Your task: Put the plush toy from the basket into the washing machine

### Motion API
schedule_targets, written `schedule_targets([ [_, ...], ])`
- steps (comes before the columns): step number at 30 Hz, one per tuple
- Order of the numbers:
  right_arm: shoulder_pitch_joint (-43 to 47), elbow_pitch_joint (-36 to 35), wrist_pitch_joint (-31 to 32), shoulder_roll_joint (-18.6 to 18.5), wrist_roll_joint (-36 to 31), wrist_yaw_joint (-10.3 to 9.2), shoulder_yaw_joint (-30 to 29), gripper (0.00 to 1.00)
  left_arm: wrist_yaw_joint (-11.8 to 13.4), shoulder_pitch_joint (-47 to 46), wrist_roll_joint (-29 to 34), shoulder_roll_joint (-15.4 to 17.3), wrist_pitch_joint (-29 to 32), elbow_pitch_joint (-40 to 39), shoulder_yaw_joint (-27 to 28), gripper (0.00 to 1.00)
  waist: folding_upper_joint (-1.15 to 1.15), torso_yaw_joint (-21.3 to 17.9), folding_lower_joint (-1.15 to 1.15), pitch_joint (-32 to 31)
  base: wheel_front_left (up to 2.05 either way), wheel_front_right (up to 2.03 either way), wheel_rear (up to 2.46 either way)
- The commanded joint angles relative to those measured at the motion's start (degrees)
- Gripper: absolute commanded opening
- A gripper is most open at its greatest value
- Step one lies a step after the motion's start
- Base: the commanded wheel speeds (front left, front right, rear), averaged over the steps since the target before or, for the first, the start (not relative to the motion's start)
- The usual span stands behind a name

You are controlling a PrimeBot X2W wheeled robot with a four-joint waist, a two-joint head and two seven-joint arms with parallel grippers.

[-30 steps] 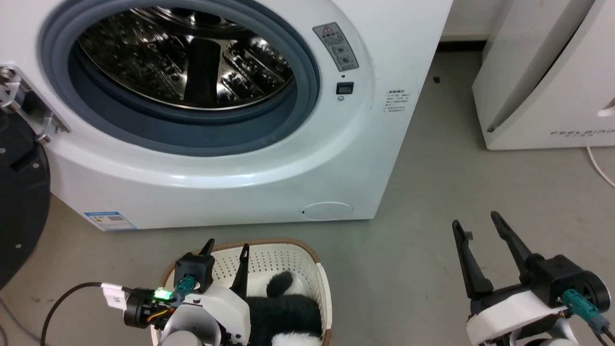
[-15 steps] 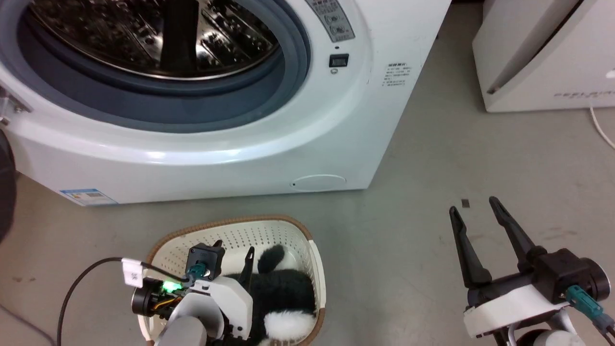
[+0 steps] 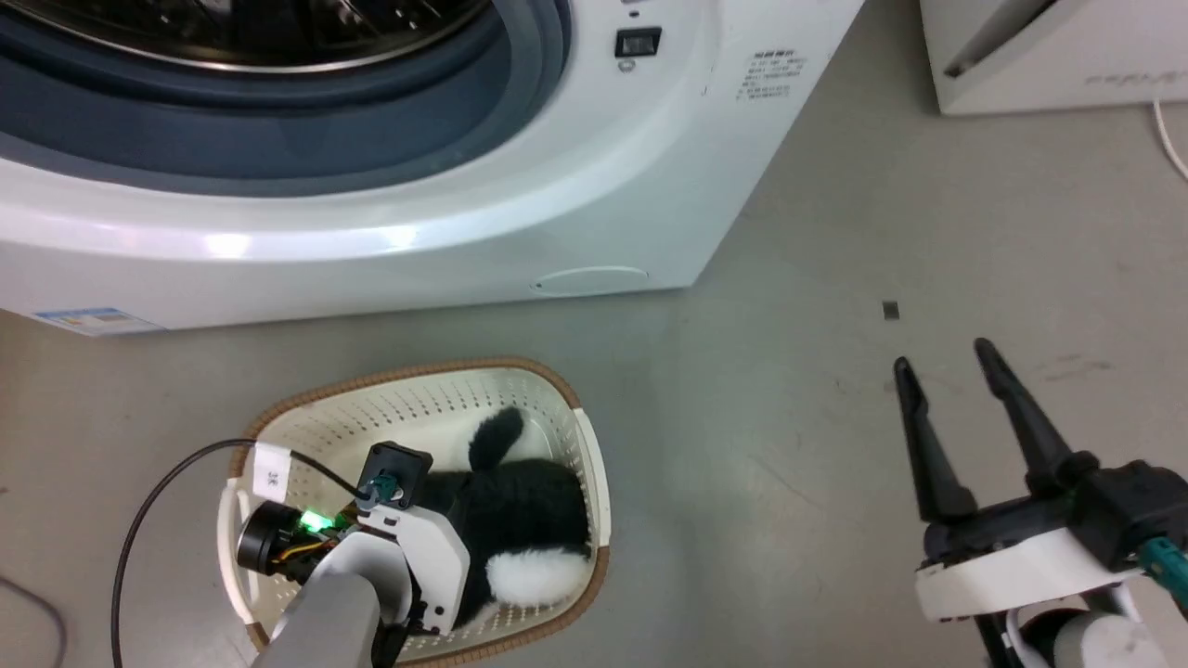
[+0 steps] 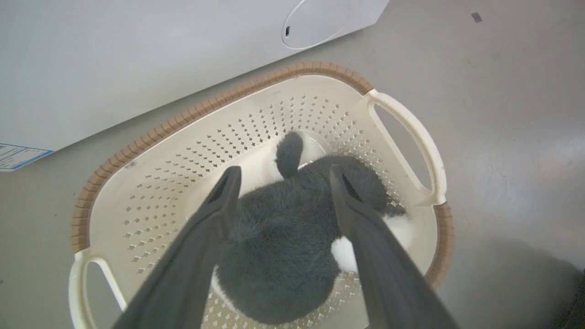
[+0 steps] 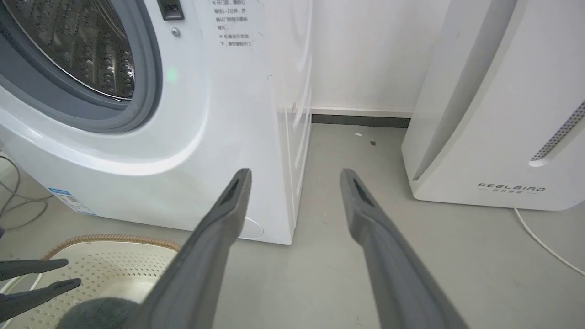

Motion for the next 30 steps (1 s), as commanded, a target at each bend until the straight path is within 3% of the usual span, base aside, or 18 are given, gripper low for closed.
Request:
schedule_targets([
  [1,-1.2,-0.6,-0.6,0.0,0.3,-0.04,-0.7,1.00,-0.4,-1.9,-0.2,0.7,0.1,1.8,-1.0,1.00,0.00,-0.9,-0.01,1.9,0.00,0.00,0.00],
  [30,-5.7,-2.9,-3.9,0.0,4.7,-0.05,2.2,1.00,-2.2,-16.6,-0.7,6.8,0.5,19.1,-14.5,1.00,0.00,-4.9,-0.01,18.5,0.00,0.00,0.00],
])
